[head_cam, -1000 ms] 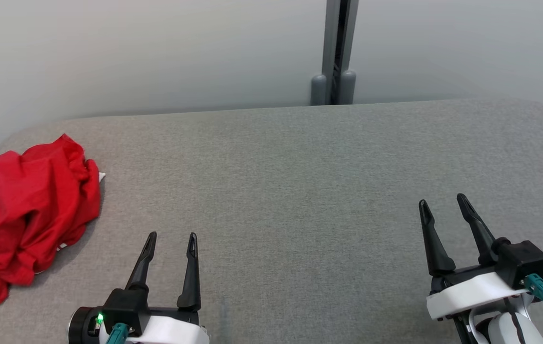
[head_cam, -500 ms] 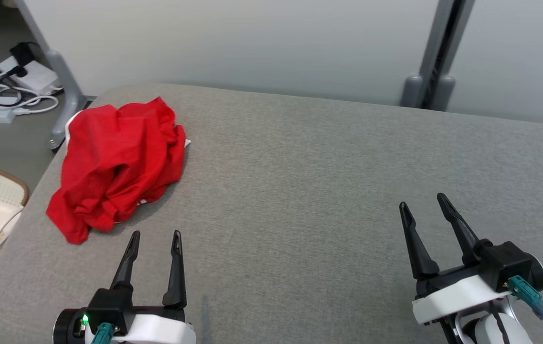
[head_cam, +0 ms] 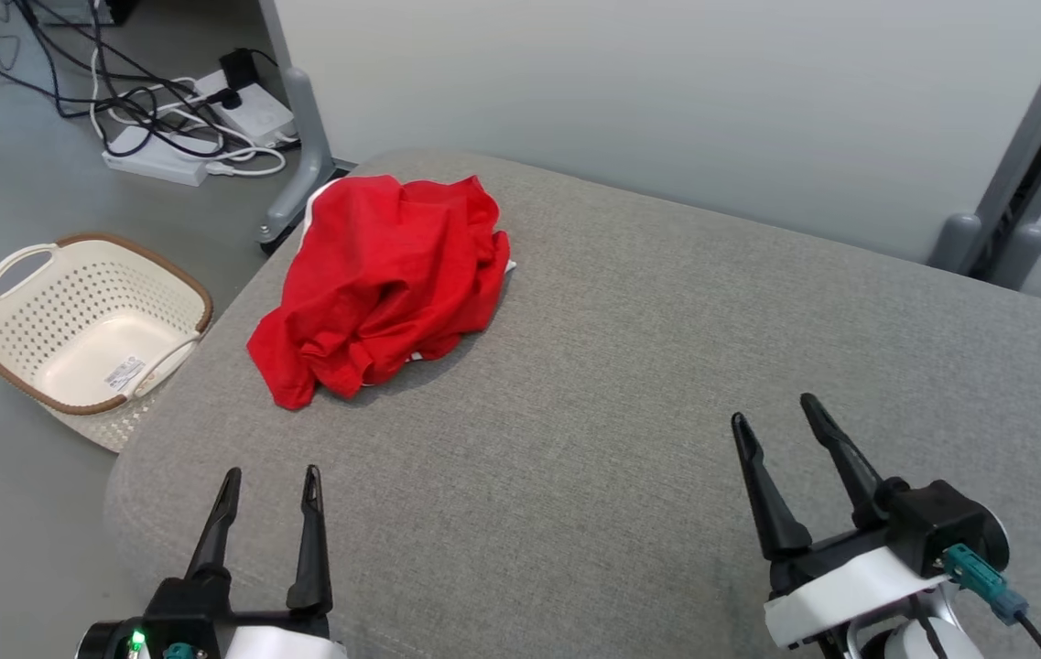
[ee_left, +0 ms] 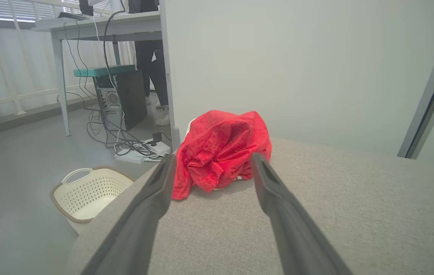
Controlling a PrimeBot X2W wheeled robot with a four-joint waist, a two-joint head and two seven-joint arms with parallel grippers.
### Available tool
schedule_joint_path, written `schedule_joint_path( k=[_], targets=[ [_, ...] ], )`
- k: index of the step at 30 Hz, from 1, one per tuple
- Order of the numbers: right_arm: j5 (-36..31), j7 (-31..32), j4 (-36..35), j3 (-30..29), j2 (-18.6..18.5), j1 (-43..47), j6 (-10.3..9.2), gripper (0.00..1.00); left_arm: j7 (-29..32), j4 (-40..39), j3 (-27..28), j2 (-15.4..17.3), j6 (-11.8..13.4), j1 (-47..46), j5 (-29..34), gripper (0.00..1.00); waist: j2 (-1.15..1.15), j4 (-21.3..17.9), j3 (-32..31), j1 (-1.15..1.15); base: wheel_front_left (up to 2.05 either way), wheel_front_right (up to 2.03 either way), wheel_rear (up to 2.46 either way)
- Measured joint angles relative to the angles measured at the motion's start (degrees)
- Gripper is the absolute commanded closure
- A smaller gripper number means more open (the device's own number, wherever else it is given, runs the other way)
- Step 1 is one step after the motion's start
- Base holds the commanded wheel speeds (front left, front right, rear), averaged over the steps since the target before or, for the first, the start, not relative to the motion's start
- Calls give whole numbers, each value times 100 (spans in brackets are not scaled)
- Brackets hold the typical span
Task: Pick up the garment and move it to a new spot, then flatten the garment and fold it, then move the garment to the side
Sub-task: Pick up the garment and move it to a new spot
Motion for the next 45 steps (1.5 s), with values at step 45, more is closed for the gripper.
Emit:
schedule_joint_path(
  k=[45],
  targets=[
    [-682, 0, -141, -20, -87, -733, 1, 0, 481, 1925, 637, 491, -1224, -2610, -940, 0, 0, -117, 1437, 0, 0, 0, 0]
  ],
)
